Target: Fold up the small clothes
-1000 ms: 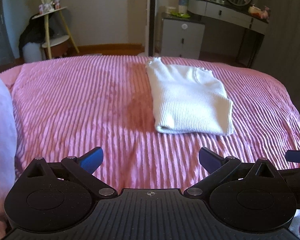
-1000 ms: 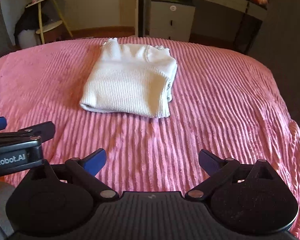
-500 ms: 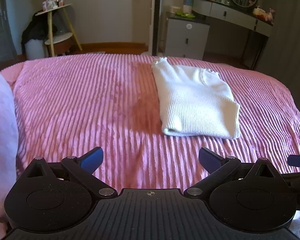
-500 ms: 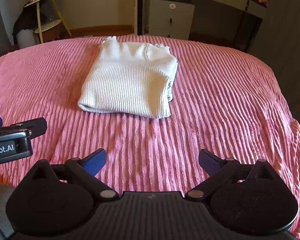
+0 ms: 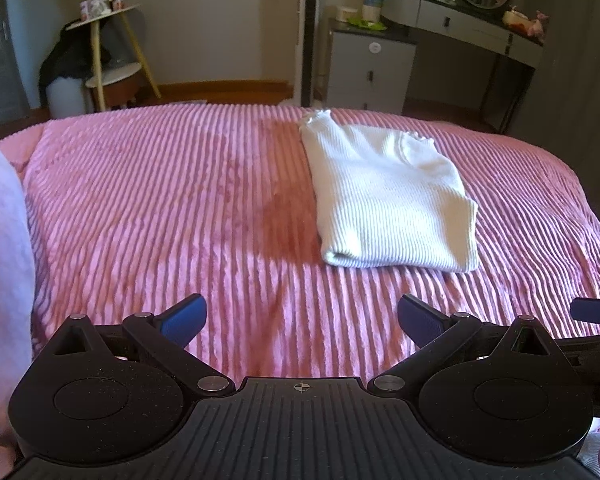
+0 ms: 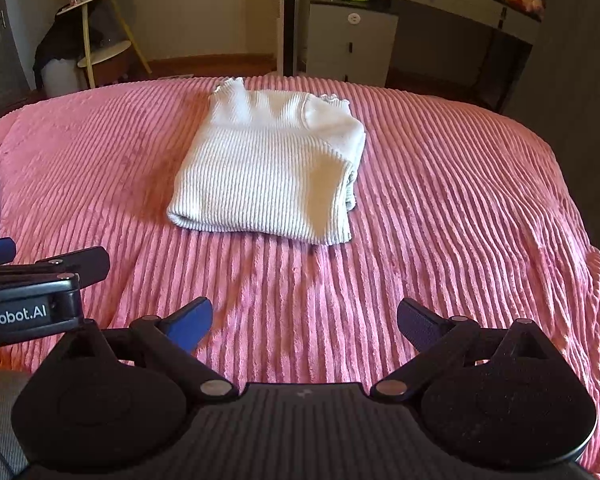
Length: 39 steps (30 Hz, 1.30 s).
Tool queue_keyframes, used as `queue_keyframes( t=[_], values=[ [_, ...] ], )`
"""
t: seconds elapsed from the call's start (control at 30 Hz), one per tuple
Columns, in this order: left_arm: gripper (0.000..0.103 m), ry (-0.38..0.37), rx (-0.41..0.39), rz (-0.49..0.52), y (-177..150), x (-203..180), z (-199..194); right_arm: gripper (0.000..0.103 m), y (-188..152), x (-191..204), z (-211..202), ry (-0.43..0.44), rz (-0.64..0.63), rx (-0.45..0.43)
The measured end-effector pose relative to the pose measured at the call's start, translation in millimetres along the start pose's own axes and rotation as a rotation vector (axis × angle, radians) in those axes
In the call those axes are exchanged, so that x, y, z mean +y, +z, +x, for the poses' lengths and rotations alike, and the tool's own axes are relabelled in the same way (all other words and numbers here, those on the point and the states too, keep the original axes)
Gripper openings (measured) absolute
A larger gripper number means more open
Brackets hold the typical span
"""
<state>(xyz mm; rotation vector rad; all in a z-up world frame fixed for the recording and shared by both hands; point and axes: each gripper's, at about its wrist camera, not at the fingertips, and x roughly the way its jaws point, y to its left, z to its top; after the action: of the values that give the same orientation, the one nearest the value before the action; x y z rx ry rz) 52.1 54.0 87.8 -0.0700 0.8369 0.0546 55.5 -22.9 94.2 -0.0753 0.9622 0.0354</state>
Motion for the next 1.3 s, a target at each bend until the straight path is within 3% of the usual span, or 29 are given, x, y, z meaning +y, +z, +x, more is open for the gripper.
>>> queue_keyframes(
  t=[1.3],
  values=[
    [0.103,-0.004,-0.005,-0.003,5.1,-3.3,-2.5,0.099,6.8,0.3,-1.6,0.007,-0.01,-0.016]
  ],
)
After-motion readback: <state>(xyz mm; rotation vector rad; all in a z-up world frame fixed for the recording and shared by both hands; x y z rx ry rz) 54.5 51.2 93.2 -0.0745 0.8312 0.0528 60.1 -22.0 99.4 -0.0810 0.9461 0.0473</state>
